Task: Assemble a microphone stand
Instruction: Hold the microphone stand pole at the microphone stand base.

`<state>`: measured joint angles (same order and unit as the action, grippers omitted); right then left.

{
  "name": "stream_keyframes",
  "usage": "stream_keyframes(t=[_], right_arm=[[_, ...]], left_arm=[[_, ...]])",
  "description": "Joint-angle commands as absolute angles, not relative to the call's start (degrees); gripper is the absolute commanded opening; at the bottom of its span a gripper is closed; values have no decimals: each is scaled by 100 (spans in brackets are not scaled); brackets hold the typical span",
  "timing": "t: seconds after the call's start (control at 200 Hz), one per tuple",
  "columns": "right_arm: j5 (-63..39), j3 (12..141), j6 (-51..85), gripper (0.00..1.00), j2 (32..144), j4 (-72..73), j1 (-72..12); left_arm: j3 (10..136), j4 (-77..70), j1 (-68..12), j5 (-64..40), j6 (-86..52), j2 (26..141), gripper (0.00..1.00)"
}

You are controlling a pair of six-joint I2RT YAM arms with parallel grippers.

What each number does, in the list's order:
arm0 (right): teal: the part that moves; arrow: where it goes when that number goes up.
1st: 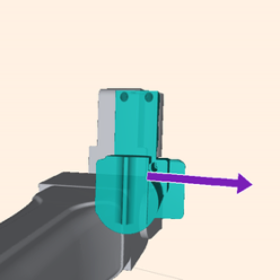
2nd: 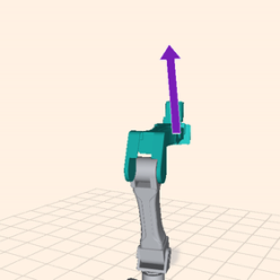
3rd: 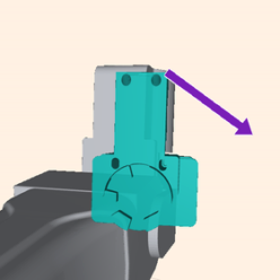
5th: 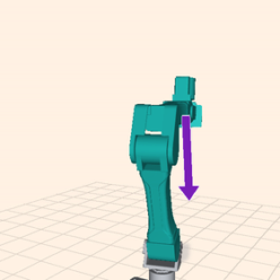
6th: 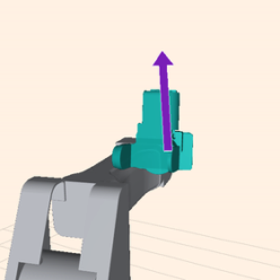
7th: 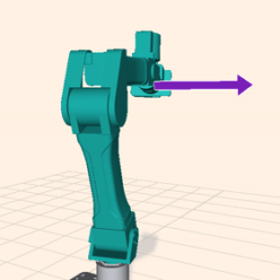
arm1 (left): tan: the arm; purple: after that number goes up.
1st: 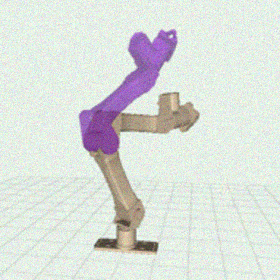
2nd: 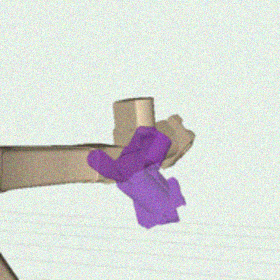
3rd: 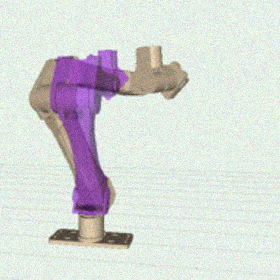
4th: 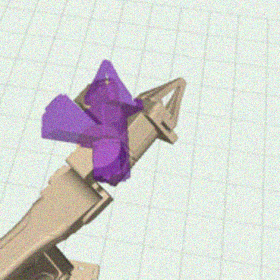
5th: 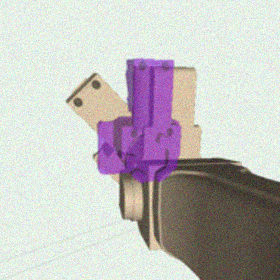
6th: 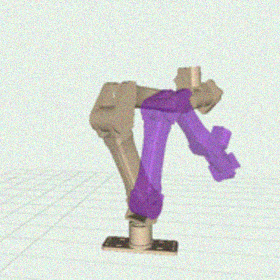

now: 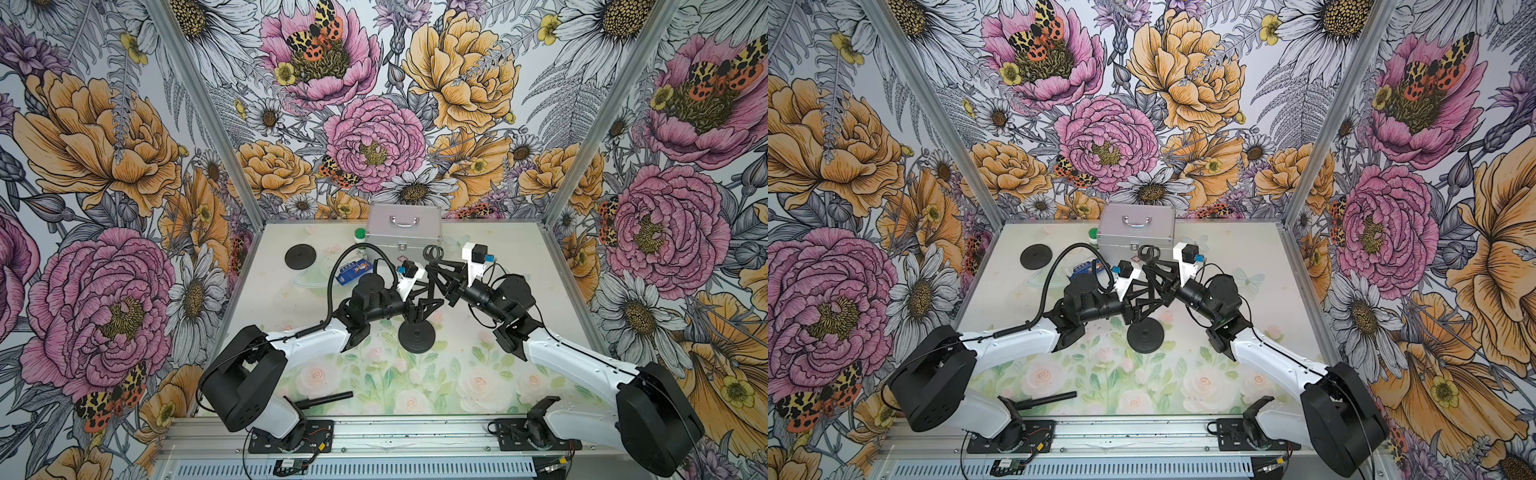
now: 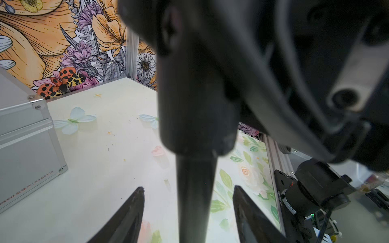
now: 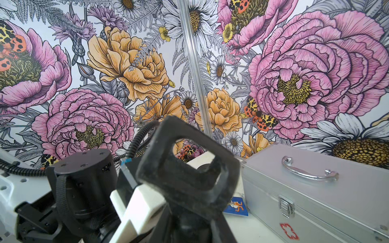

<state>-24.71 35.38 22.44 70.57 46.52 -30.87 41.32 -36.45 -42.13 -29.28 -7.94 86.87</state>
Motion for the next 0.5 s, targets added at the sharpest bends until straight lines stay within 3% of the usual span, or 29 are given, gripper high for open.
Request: stream_keyframes(t=[0.0, 0.125, 0.195, 0.365, 0.435, 0.495], right_arm=[[-2263, 3498, 2163, 9, 7132, 5148, -3180], [-2338, 3418, 2107, 10, 7128, 5159, -3210], [-2397, 3330, 2042, 11, 7139, 5133, -3217], [-2754, 3178, 1776, 13, 7310, 5000, -3288], [-2718, 3082, 1698, 13, 7346, 5053, -3327], [-2714, 3058, 1691, 13, 7396, 5085, -3340]], left_arm=[[3678, -5576, -4157, -3147, -804, 8950, 61], [2989, -8021, -4106, -3095, -782, 9555, 37], [3006, -8066, -4092, -3227, -723, 9685, 27], [2939, -8088, -4061, -3155, -627, 9706, 23], [2918, -8086, -4005, -3162, -593, 9669, 33], [2944, -8086, -3966, -3230, -611, 9677, 36]])
